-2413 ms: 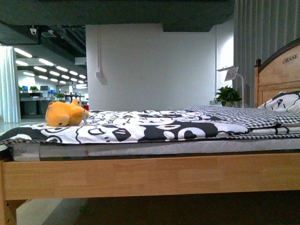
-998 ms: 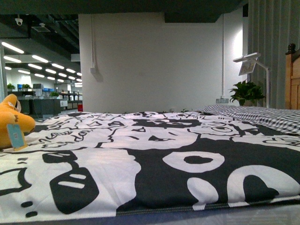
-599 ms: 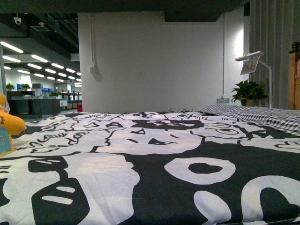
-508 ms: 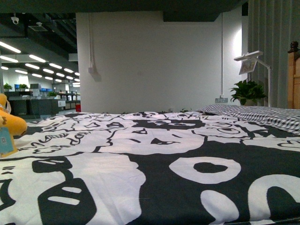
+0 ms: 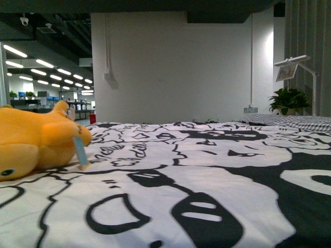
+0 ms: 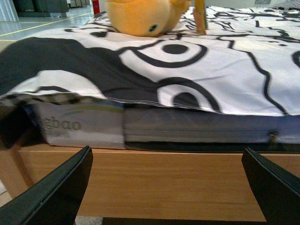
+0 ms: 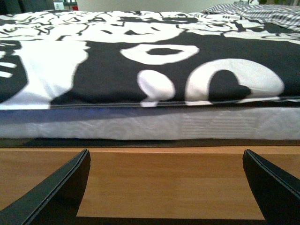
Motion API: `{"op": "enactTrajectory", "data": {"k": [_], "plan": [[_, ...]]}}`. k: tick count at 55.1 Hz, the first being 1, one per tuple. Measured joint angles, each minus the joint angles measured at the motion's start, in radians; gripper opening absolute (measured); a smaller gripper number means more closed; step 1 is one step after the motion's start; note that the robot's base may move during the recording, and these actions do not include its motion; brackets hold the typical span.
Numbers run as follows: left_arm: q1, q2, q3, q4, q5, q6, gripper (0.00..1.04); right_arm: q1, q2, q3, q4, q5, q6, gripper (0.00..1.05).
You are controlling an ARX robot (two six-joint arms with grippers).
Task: Put away toys
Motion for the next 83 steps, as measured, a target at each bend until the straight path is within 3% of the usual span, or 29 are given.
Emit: {"op": "enactTrajectory", "data": {"k": [83], "plan": [[0.001,-0.001,0.0,-0.001,-0.005,0.0,0.98,0.0,-0.001,0.0,0.0,-0.008,0.0,0.98]]}}
